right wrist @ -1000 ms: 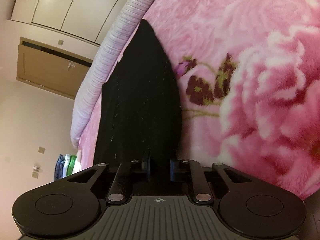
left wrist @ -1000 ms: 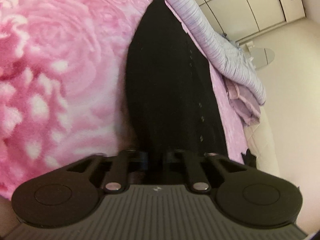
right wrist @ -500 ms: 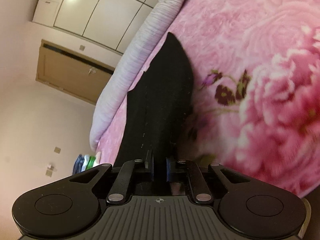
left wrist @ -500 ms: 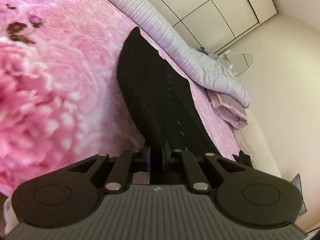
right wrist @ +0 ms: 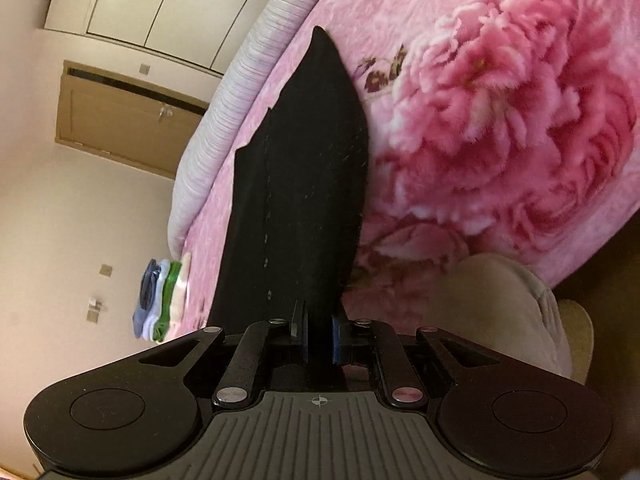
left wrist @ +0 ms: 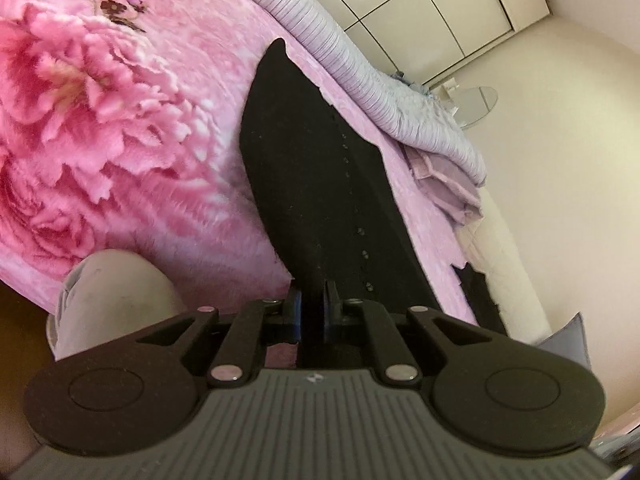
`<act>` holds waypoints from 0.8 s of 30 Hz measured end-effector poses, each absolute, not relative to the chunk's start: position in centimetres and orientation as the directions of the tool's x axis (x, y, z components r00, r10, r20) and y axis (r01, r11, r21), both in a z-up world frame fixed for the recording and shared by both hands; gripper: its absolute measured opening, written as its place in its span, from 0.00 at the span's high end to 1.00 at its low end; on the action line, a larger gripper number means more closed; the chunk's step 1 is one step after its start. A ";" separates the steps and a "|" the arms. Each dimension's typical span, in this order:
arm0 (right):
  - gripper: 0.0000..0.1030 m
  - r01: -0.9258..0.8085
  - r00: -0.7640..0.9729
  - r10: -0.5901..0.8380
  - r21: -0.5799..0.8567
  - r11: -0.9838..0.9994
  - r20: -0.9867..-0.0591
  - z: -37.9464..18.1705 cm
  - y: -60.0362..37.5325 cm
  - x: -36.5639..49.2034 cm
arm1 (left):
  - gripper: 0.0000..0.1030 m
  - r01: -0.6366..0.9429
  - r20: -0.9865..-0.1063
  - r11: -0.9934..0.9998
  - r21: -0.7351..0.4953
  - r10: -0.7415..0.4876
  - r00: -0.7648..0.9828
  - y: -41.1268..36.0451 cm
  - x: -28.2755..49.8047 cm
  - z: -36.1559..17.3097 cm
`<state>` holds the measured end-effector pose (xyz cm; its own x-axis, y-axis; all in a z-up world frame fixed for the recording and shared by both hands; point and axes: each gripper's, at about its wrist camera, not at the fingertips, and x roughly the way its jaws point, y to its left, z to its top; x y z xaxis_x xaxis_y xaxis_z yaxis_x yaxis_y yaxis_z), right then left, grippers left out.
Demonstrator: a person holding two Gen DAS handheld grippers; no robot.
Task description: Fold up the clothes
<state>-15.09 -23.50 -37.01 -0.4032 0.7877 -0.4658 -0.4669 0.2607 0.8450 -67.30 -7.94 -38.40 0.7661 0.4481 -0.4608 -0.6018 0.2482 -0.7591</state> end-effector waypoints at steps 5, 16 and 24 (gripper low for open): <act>0.91 -0.504 -0.414 0.810 0.845 0.176 -0.415 -34.4 -22.2 -14.5 | 0.94 -0.550 -0.396 0.282 -0.786 0.454 0.798 -5.6 -66.6 -36.0; 0.86 -0.604 -0.275 0.901 0.790 0.108 -0.334 -29.4 -7.5 -11.0 | 0.89 -0.556 -0.339 0.370 -0.745 0.508 0.792 11.7 -59.2 -32.2; 0.42 -0.669 -0.179 0.898 0.719 0.188 -0.402 -31.5 -2.8 -8.3 | 0.71 -0.682 -0.445 0.320 -0.657 0.567 0.694 16.0 -58.5 -34.9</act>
<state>-8.33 -2.77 -31.48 -0.1788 0.8980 -0.4021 -0.6694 0.1885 0.7186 -58.49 16.03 -34.94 0.6936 0.5667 -0.4446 -0.6825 0.3196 -0.6573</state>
